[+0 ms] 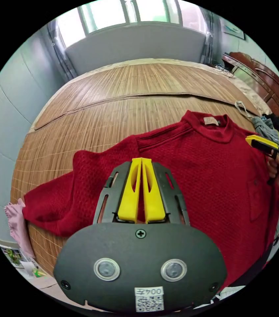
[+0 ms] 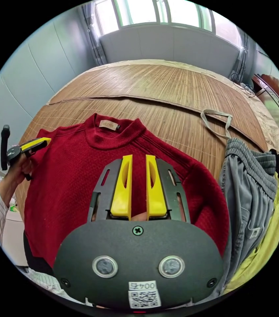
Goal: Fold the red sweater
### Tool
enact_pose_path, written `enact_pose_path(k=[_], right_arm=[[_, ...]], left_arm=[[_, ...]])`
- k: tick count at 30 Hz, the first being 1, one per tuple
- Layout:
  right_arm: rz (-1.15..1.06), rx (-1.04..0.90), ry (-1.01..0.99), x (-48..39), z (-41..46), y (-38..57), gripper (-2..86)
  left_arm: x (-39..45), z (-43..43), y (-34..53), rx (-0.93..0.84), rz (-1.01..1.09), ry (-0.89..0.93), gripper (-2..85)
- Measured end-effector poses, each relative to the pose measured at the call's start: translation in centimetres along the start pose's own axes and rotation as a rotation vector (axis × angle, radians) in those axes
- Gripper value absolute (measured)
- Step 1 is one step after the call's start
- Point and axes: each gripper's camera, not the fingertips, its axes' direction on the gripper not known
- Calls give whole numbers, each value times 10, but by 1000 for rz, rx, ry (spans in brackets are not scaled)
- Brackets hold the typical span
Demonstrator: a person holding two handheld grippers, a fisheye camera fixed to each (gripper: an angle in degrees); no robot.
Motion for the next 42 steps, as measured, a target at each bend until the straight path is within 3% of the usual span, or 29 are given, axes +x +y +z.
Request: enact_pose_path(k=[4,8,10,16,21,29,31,35,38,42], right_arm=[[54,-50,-59,11,-41,77,68],[93,-84,-77,14,-58,147,67],[117,-144,-38,20,-52,180,65],[157,-73,-56,33,-79,204,68],[79,-82,-93,0,-112,248,67],[55,-156,-77,-29,-135,326,62],[21,-252,9,-31,-126,343,65],[-4,-205,16,-27,-129,356,59],[13,-225,32,-33,-138,350,60],[-2,-241,74,-47,-140,362,62]], left_arm=[[-5,-24,41,-4,12,83,2],[-10,-22,84,-45,83,39,2],[-14,-9,95,-122,124,-90,4],[-29,-38,106,-44,20,-2,4],[10,-72,163,-73,57,223,2],[53,-83,255,-190,143,184,3],[50,-86,269,-130,162,159,5],[41,-90,272,-152,105,195,5],[64,-114,268,-94,163,101,3],[118,-124,257,-25,232,257,1]])
